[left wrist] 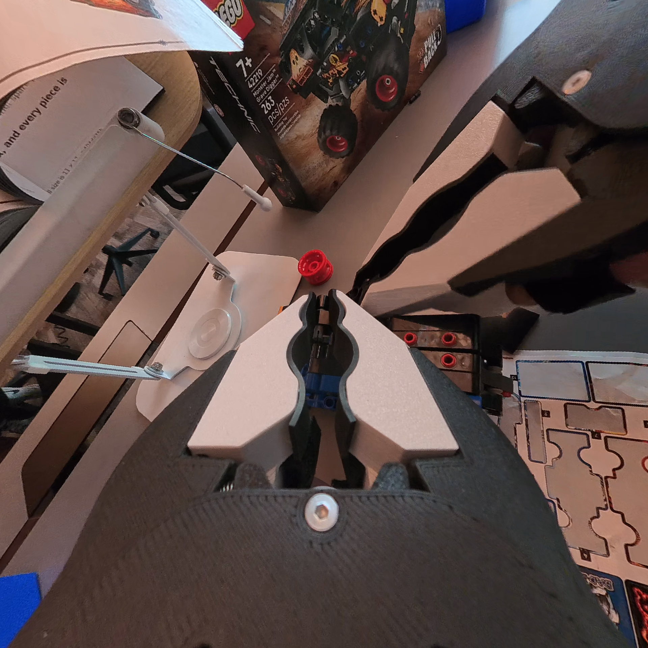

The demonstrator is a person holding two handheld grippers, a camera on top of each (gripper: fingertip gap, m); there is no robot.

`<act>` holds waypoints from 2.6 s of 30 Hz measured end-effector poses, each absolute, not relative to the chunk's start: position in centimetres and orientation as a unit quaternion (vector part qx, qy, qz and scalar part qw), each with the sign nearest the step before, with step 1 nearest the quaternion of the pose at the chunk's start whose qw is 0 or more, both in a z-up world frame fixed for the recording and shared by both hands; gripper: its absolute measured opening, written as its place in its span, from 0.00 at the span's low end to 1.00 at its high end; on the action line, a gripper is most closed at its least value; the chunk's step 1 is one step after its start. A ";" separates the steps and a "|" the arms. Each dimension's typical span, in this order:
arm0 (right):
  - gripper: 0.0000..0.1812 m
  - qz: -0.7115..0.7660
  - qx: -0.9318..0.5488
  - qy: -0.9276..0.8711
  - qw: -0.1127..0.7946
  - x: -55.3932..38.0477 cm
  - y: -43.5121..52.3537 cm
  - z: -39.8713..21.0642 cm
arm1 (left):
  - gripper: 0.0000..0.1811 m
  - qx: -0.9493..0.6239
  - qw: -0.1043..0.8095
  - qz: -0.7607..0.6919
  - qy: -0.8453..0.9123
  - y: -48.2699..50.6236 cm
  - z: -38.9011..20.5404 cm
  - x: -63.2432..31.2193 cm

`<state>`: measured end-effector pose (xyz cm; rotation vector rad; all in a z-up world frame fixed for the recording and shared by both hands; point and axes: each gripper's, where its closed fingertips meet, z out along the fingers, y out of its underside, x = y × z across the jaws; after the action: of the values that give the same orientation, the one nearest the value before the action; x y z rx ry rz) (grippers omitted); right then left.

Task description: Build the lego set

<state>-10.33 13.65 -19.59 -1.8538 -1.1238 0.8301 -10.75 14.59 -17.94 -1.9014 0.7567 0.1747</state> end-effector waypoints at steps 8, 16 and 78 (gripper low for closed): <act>0.05 0.345 -0.740 -0.420 0.396 -10.4 13.6 -19.4 | 0.03 -0.784 0.531 0.086 0.310 14.6 -17.8 -10.8; 0.06 0.342 -0.707 -0.470 0.402 -10.5 13.5 -19.5 | 0.04 -0.782 0.535 0.083 0.308 14.5 -17.7 -10.9; 0.09 0.400 -0.571 -0.635 0.332 -8.1 11.8 -21.4 | 0.15 -0.734 0.463 0.036 0.495 7.1 -18.4 -7.6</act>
<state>-8.13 11.83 -21.39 -1.4932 -1.6604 1.0452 -7.65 7.10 -18.40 -1.8056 1.2174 0.0881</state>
